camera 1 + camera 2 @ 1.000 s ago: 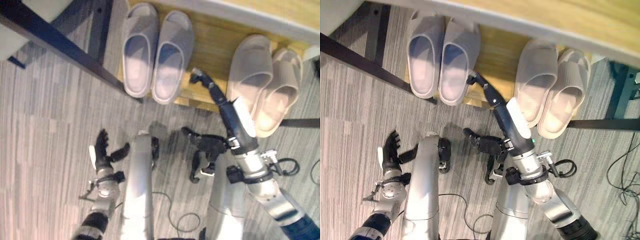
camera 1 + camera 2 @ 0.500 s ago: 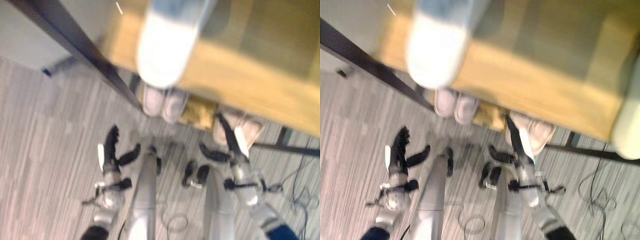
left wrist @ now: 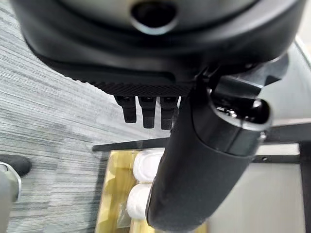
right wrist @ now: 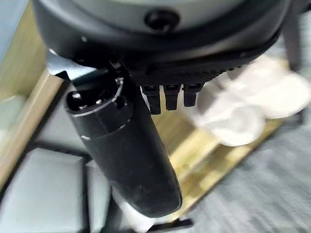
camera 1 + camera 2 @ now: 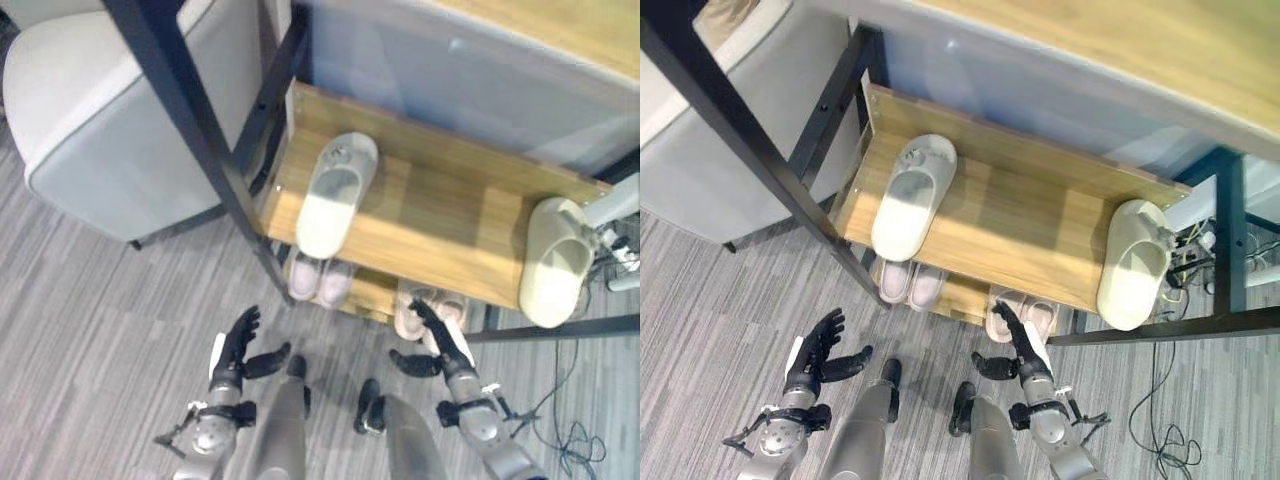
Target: Arrange the slippers neatly on the shoe rack.
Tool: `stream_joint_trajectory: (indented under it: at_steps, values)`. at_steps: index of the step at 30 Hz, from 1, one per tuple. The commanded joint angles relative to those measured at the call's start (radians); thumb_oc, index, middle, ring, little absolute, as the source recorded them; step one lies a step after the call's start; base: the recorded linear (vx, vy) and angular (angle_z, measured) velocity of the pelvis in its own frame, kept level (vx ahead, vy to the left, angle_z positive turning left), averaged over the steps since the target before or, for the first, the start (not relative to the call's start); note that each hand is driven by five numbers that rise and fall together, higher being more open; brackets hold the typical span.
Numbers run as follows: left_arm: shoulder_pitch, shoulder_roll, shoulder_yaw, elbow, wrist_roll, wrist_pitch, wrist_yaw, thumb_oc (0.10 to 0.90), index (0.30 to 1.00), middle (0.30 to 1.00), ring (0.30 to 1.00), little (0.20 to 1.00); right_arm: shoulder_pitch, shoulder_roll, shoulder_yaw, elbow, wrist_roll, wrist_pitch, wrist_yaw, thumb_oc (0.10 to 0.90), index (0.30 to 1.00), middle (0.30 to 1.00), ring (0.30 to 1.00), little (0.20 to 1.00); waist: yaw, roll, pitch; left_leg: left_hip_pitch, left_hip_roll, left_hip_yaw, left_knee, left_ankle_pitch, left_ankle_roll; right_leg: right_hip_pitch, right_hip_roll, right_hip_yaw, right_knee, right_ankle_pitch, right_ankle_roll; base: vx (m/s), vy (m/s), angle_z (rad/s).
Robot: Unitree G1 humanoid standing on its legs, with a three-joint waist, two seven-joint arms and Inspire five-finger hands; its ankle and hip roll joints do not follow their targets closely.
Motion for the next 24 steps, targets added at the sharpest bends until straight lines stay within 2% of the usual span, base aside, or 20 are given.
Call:
stream_joint_trajectory:
  at_steps: [1,2,6,8,9,12,16,18,19,21,22,23,24]
  values:
    - [0.006,-0.001,-0.039,-0.041,0.045,-0.047,-0.037,0.8,0.9,0.9,0.9,0.9,0.036,-0.051,-0.033,-0.025,0.129,-0.044,0.019,0.8,0.9,0.9,0.9,0.9,-0.011,0.056,-0.098,0.1,0.067,-0.007,-0.181,0.054,-0.052,0.038,0.006,-0.013,-0.063,0.022,0.04,0.09,-0.09,-0.04]
    - [0.025,-0.009,-0.042,-0.033,0.058,-0.039,-0.046,0.8,0.9,0.9,0.9,0.9,0.06,-0.022,-0.057,0.025,0.192,-0.042,0.04,0.8,0.9,0.9,0.9,0.9,-0.013,0.067,-0.128,0.181,0.079,0.015,-0.25,0.071,-0.058,0.1,0.019,-0.012,-0.114,0.036,0.046,0.09,-0.085,-0.02]
    - [0.063,-0.013,-0.056,-0.056,0.073,-0.021,-0.09,0.8,0.9,0.9,0.9,0.9,0.083,-0.008,-0.077,0.093,0.219,-0.035,0.066,0.8,0.9,0.9,0.9,0.9,-0.02,0.08,-0.185,0.291,0.091,0.042,-0.322,0.076,-0.061,0.201,0.05,0.003,-0.198,0.032,0.046,0.07,-0.136,-0.18]
    - [0.074,-0.013,-0.067,-0.085,0.075,-0.009,-0.112,0.8,0.9,0.9,0.9,0.9,0.099,-0.009,-0.094,0.102,0.25,-0.034,0.078,0.8,0.9,0.9,0.9,0.9,-0.024,0.092,-0.206,0.342,0.101,0.061,-0.356,0.096,-0.076,0.269,0.07,0.008,-0.262,0.035,0.04,0.0,-0.191,-0.26]
    - [0.072,-0.015,-0.073,-0.097,0.07,-0.003,-0.119,0.8,0.9,0.9,0.9,0.9,0.106,-0.013,-0.097,0.111,0.257,-0.032,0.079,0.8,0.9,0.9,0.9,0.9,-0.027,0.094,-0.21,0.347,0.105,0.067,-0.361,0.109,-0.087,0.29,0.074,0.01,-0.286,0.037,0.037,-0.06,-0.178,-0.26]
    - [0.08,-0.01,-0.084,-0.155,0.056,0.009,-0.149,0.8,0.9,0.9,0.9,0.9,0.112,-0.019,-0.096,0.119,0.261,-0.025,0.09,0.8,0.9,0.9,0.9,0.9,-0.033,0.105,-0.213,0.366,0.112,0.072,-0.383,0.121,-0.09,0.317,0.089,0.014,-0.319,0.04,0.032,-0.04,-0.101,-0.07]
    - [0.101,0.019,-0.135,-0.292,-0.001,0.037,-0.257,0.8,0.9,0.9,0.9,0.9,0.123,-0.04,-0.113,0.169,0.266,-0.007,0.101,0.8,0.9,0.9,0.9,0.9,-0.045,0.123,-0.203,0.363,0.133,0.082,-0.358,0.138,-0.109,0.371,0.101,0.031,-0.381,0.049,0.021,-0.05,-0.062,-0.04]
    - [0.103,0.032,-0.154,-0.335,-0.029,0.043,-0.294,0.8,0.9,0.9,0.9,0.9,0.122,-0.051,-0.117,0.171,0.274,-0.004,0.104,0.8,0.9,0.9,0.9,0.9,-0.045,0.121,-0.179,0.339,0.11,0.045,-0.294,0.131,-0.104,0.357,0.092,0.047,-0.379,0.065,0.02,-0.12,-0.022,-0.11]
    - [0.108,0.034,-0.163,-0.352,-0.044,0.049,-0.315,0.8,0.9,0.9,0.9,0.9,0.118,-0.053,-0.118,0.181,0.275,-0.001,0.11,0.8,0.9,0.9,0.9,0.9,-0.049,0.119,-0.175,0.33,0.092,0.035,-0.262,0.111,-0.098,0.351,0.087,0.053,-0.378,0.072,0.022,-0.11,-0.024,-0.14]
    - [0.108,0.04,-0.179,-0.369,-0.063,0.056,-0.348,0.8,0.9,0.9,0.9,0.9,0.107,-0.055,-0.124,0.209,0.279,0.005,0.121,0.8,0.9,0.9,0.9,0.9,-0.058,0.109,-0.177,0.324,0.046,0.054,-0.21,0.045,-0.073,0.347,0.071,0.057,-0.387,0.084,0.029,-0.05,-0.004,-0.13]
    - [0.108,0.041,-0.179,-0.37,-0.063,0.056,-0.349,0.8,0.9,0.9,0.9,0.9,0.107,-0.055,-0.124,0.209,0.279,0.005,0.121,0.8,0.9,0.9,0.9,0.9,-0.056,0.109,-0.177,0.323,0.046,0.055,-0.204,0.041,-0.072,0.348,0.071,0.058,-0.387,0.083,0.03,0.01,0.067,-0.17]
    - [0.121,0.048,-0.183,-0.413,-0.106,0.068,-0.371,0.8,0.9,0.9,0.9,0.9,0.109,-0.054,-0.119,0.204,0.276,0.014,0.133,0.8,0.9,0.9,0.9,0.9,-0.065,0.121,-0.183,0.355,0.016,0.088,-0.218,-0.005,-0.052,0.332,0.077,0.076,-0.37,0.084,0.036,0.01,0.099,-0.18]
    - [0.121,0.052,-0.192,-0.431,-0.114,0.077,-0.377,0.8,0.9,0.9,0.9,0.9,0.102,-0.055,-0.117,0.205,0.277,0.019,0.128,0.8,0.9,0.9,0.9,0.9,-0.063,0.126,-0.18,0.351,-0.002,0.073,-0.224,-0.008,-0.05,0.321,0.08,0.088,-0.359,0.088,0.039,0.01,0.124,-0.45]
